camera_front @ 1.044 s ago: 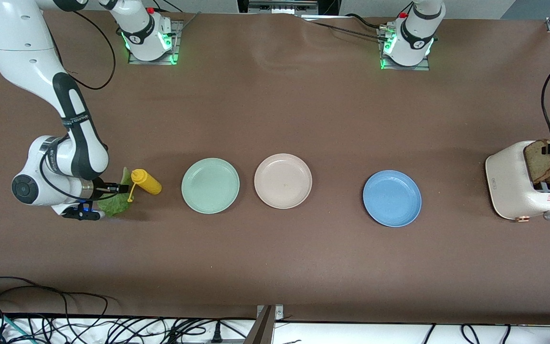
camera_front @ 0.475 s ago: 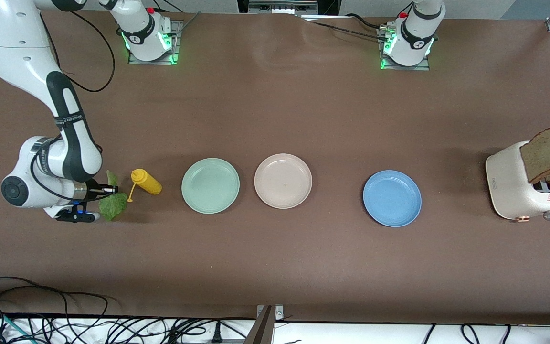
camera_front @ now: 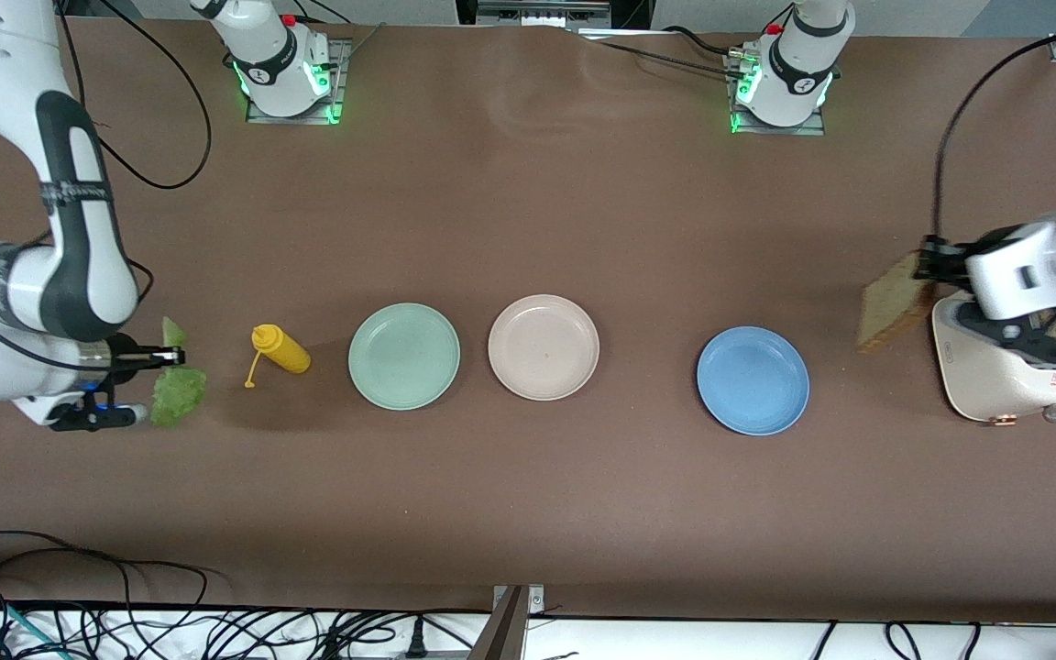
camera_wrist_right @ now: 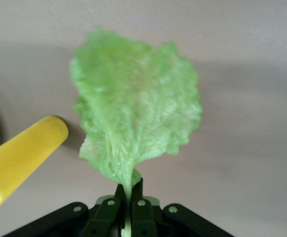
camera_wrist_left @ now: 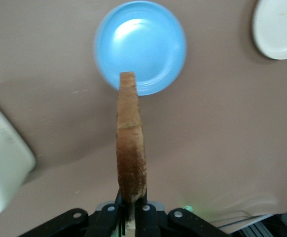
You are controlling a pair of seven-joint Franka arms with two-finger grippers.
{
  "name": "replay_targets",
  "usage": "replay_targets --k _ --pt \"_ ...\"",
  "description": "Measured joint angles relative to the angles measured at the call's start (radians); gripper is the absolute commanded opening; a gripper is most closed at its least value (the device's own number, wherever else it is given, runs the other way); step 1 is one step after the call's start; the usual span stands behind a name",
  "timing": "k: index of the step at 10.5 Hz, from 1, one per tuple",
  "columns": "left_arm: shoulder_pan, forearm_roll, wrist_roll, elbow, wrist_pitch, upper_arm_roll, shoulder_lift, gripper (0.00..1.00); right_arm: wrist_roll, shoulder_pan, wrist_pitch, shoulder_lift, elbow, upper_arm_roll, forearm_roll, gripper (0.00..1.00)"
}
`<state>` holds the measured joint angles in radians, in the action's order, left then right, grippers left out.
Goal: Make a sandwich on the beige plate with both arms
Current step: 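Grasp the lettuce with the right gripper while the left gripper lifts bread, then place the bread slice on the beige plate with the left gripper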
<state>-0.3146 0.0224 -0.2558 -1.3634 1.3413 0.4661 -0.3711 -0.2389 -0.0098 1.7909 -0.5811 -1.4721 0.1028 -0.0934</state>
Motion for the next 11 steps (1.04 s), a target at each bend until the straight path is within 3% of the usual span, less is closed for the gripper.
replay_targets --k 2,5,7,11 --pt "0.117 -0.145 0.019 -0.003 0.018 0.002 -0.069 0.00 -0.024 -0.003 -0.044 0.051 0.002 0.011 0.002 0.00" --pt "0.249 -0.344 0.039 -0.007 0.209 0.001 -0.223 0.00 -0.026 0.007 -0.079 0.101 0.005 0.004 0.002 0.00" --pt "0.284 -0.485 0.035 -0.007 0.367 0.002 -0.335 0.00 -0.006 0.037 -0.095 0.145 0.007 0.000 0.002 0.00" --pt "0.326 -0.659 -0.003 -0.007 0.593 0.001 -0.500 0.00 0.162 0.135 -0.115 0.201 0.008 -0.006 0.003 0.00"
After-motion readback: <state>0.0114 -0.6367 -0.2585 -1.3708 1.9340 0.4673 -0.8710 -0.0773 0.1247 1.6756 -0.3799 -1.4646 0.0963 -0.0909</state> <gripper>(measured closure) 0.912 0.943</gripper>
